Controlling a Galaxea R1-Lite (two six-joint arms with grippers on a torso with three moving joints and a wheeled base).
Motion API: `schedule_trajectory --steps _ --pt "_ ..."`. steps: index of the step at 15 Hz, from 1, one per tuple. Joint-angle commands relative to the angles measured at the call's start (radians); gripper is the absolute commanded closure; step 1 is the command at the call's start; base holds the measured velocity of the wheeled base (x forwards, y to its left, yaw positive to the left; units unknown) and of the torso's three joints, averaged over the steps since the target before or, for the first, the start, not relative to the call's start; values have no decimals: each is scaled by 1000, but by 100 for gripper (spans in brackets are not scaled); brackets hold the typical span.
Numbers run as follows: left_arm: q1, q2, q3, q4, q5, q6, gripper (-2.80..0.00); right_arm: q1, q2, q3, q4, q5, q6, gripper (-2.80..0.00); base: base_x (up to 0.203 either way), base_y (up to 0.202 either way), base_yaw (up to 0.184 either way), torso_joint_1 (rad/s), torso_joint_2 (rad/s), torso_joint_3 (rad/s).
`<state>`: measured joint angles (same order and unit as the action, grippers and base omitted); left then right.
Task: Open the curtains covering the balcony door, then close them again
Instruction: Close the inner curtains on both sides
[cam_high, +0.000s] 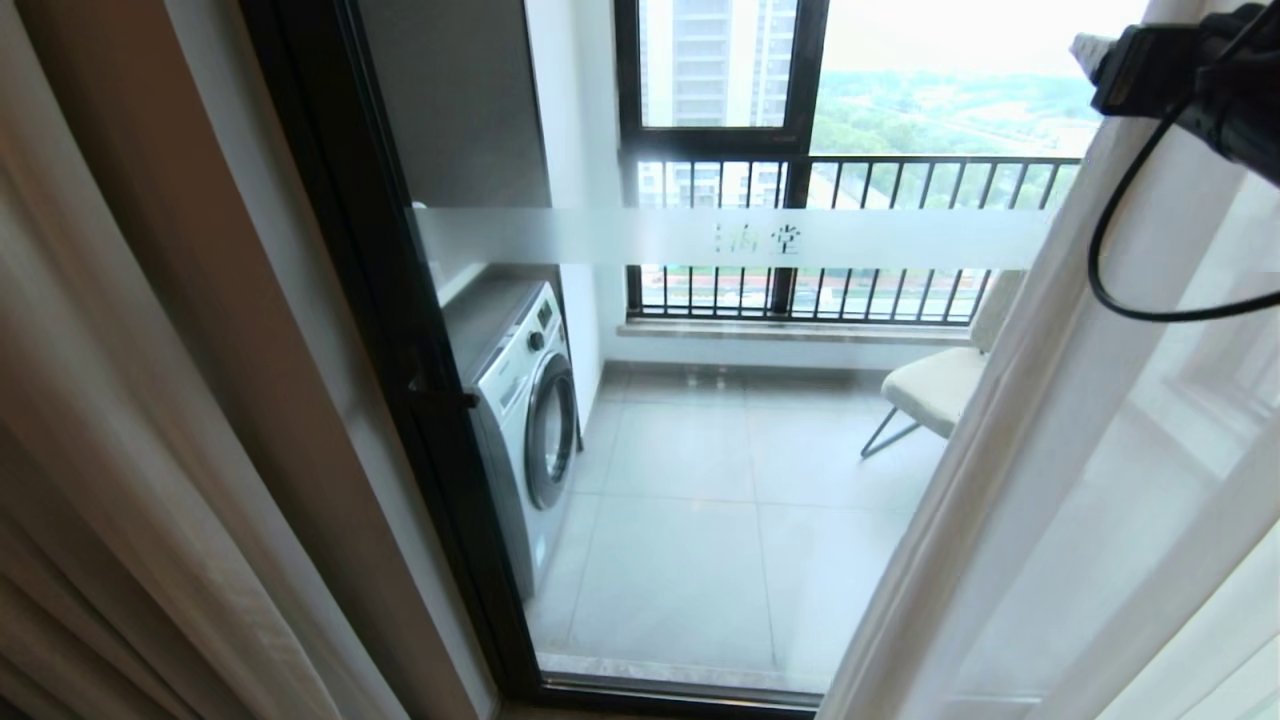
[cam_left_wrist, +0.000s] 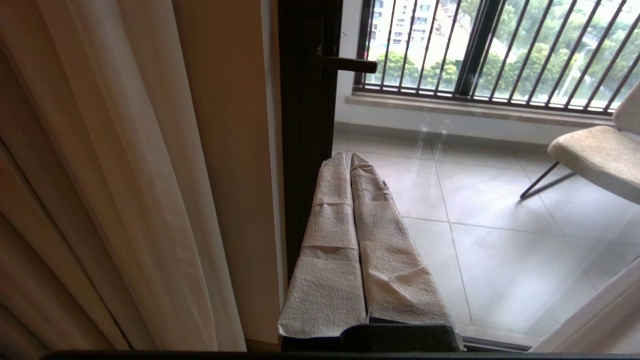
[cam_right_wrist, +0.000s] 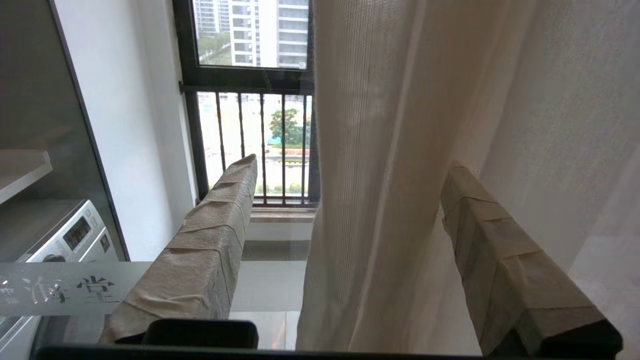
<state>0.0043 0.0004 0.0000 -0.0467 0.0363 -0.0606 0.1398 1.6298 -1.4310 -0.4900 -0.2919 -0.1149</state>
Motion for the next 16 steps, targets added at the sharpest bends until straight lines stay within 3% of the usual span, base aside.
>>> schedule_trajectory --steps 1,9,13,15,16 --pt "0 0 0 -1 1 -2 0 -6 -99 68 -5 -2 -10 -280 0 0 0 0 0 0" --pt "0 0 0 -1 1 -1 0 -25 -551 496 21 5 -26 -280 0 0 0 0 0 0" --pt "0 0 0 -1 1 -1 0 -25 -652 601 49 7 -25 -280 0 0 0 0 0 0" --pt "0 0 0 -1 1 -2 0 -25 -673 614 53 7 -24 0 0 0 0 0 0 0" --pt "0 0 0 -1 1 -2 0 -25 -680 620 53 7 -24 0 0 0 0 0 0 0"
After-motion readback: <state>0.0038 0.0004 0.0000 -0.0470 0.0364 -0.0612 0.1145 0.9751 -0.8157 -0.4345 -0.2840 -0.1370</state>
